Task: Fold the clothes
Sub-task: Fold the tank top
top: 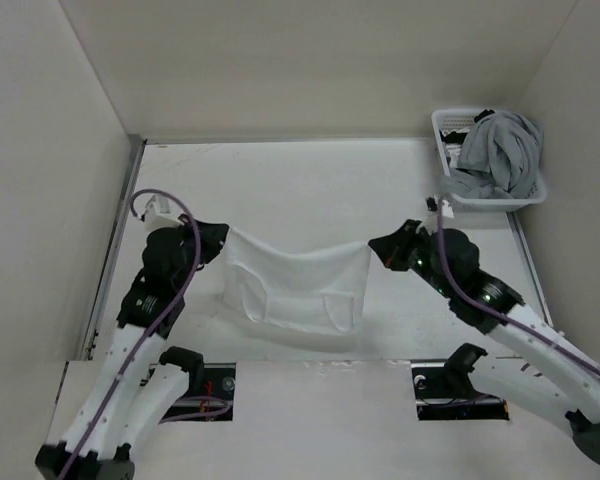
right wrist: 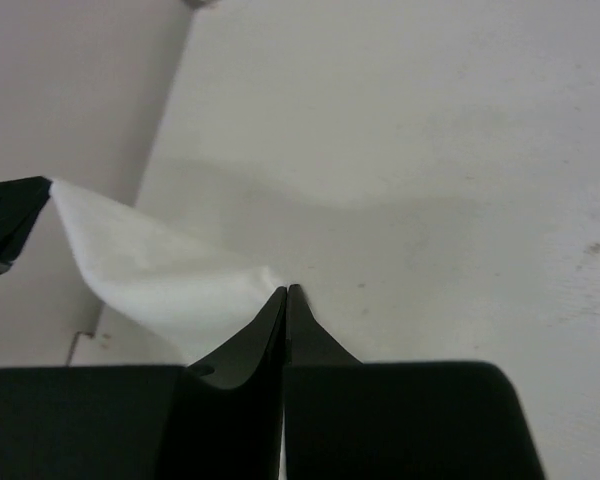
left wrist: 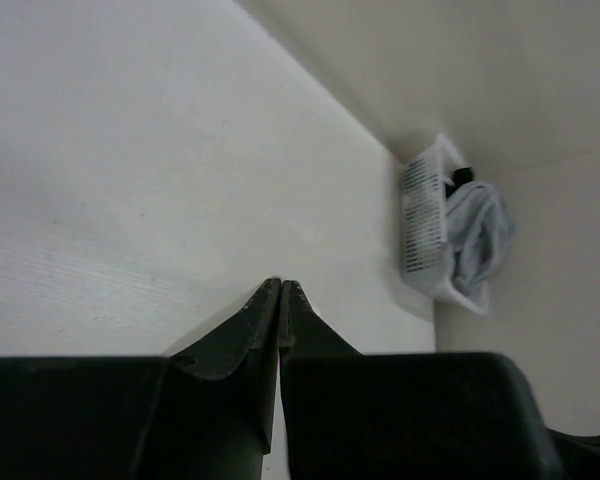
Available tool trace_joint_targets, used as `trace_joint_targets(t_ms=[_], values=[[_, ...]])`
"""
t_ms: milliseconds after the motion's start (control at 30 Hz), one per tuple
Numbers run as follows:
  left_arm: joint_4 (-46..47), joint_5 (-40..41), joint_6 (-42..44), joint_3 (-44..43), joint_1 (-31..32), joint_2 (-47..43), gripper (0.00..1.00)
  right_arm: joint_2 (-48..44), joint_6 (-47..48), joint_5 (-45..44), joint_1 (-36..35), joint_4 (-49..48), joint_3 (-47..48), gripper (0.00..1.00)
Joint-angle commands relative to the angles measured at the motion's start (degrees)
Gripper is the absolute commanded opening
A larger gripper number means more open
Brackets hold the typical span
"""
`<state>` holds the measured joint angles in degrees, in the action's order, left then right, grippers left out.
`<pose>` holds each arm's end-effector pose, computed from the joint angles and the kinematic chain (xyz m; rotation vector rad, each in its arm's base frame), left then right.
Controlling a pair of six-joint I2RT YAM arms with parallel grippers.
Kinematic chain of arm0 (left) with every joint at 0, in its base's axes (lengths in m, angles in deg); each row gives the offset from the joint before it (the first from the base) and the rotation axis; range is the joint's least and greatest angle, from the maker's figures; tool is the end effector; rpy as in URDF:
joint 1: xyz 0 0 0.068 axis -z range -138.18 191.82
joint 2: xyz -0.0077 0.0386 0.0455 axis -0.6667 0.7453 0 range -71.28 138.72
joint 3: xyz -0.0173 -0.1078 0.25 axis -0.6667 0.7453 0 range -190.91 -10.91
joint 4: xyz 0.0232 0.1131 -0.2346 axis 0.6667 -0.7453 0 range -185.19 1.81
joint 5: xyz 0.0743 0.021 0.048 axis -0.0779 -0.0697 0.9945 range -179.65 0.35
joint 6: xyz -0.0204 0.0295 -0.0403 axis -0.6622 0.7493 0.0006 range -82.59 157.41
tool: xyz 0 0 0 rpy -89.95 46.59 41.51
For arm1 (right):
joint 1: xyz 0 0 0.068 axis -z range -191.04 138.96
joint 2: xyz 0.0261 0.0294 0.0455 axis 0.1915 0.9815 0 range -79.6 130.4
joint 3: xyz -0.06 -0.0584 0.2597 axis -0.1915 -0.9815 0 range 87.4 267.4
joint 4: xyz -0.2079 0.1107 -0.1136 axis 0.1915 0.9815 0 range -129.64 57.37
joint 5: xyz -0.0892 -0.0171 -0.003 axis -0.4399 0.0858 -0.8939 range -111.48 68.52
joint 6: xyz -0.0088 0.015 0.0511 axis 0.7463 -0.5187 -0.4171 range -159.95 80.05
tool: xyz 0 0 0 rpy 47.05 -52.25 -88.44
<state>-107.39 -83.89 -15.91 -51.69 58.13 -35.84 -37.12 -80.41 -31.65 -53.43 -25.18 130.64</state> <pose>0.1445 -0.0385 0.3228 -0.6664 1.7579 -0.7624 0.1338 0.1136 0.3292 0.1003 1.8901 0.8555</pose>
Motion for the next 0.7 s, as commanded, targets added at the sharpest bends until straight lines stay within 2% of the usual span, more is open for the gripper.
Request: trace_joint_targets(t_ms=[0, 100, 200, 333, 400, 500, 667], values=[[6.4, -0.5, 1.5, 2.7, -2.1, 10.4, 0.02, 9.3, 2.1, 6.2, 7.1, -6.0, -0.2, 0.01], [15.5, -2.8, 0.7, 1.9, -4.7, 23.8, 0.02, 21.5, 2.2, 12.4, 13.9, -13.1, 1.7, 0.01], [22.7, -2.9, 0.2, -2.5, -6.1, 38.3, 0.02, 32.3, 3.2, 15.6, 18.8, -16.1, 6.2, 0.01], [26.7, -3.5, -0.2, -11.0, -6.9, 54.6, 0.02, 44.5, 3.5, 17.6, 23.4, -16.8, 14.0, 0.01], [27.1, -3.6, -0.3, -14.1, -6.9, 58.5, 0.02, 47.4, 3.6, 17.8, 24.6, -16.4, 16.3, 0.01], [28.2, -4.4, 0.2, -14.8, -6.2, 58.6, 0.03, 47.8, 3.4, 17.6, 25.2, -16.8, 16.1, 0.01], [32.9, -3.4, 0.5, -4.4, -4.2, 50.1, 0.03, 43.1, 2.6, 16.5, 24.9, -19.2, 8.1, 0.01]])
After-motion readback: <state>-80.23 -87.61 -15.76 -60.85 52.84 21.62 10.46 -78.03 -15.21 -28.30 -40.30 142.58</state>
